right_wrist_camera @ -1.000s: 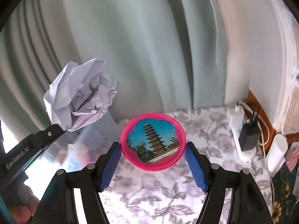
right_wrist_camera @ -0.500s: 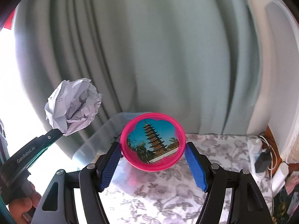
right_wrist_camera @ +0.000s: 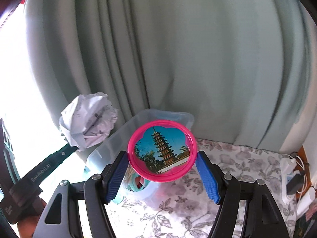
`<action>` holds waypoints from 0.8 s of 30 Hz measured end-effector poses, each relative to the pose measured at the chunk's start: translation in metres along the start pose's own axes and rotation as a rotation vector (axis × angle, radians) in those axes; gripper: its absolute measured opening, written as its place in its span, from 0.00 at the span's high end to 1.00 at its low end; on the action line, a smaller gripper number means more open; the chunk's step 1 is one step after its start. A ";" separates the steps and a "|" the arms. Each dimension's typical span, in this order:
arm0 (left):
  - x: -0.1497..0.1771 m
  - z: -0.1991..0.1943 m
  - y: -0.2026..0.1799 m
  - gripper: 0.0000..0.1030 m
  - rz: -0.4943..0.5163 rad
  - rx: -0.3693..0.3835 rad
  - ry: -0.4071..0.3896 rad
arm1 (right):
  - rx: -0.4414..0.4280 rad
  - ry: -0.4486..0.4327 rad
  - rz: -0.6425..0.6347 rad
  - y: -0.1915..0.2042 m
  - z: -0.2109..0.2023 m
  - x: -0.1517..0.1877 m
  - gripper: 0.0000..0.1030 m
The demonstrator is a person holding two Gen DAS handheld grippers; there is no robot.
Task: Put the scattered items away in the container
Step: 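Lift and carry the crumpled paper and pink item over the clear box with both tools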
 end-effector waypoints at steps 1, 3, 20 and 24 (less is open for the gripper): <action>0.001 0.006 0.004 0.93 -0.003 -0.006 0.007 | -0.003 0.006 -0.006 0.002 0.005 0.000 0.29; 0.004 0.017 0.013 0.93 -0.010 -0.018 0.022 | -0.010 0.020 -0.015 0.007 0.018 0.000 0.29; 0.013 0.095 0.046 0.93 0.006 -0.096 0.078 | -0.078 0.112 -0.075 0.026 0.099 0.012 0.29; 0.012 0.107 0.051 0.93 0.022 -0.112 0.075 | -0.086 0.123 -0.069 0.025 0.110 0.015 0.29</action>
Point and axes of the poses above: each gripper's, at about its wrist camera, not at the fingertips, and z roughly the way its jaws point, y to its left, x to its underside, the point moved 4 cm from there along z, roughly the way its jaws point, and after that the axes turned 1 degree about x, right-handed, at the moved point
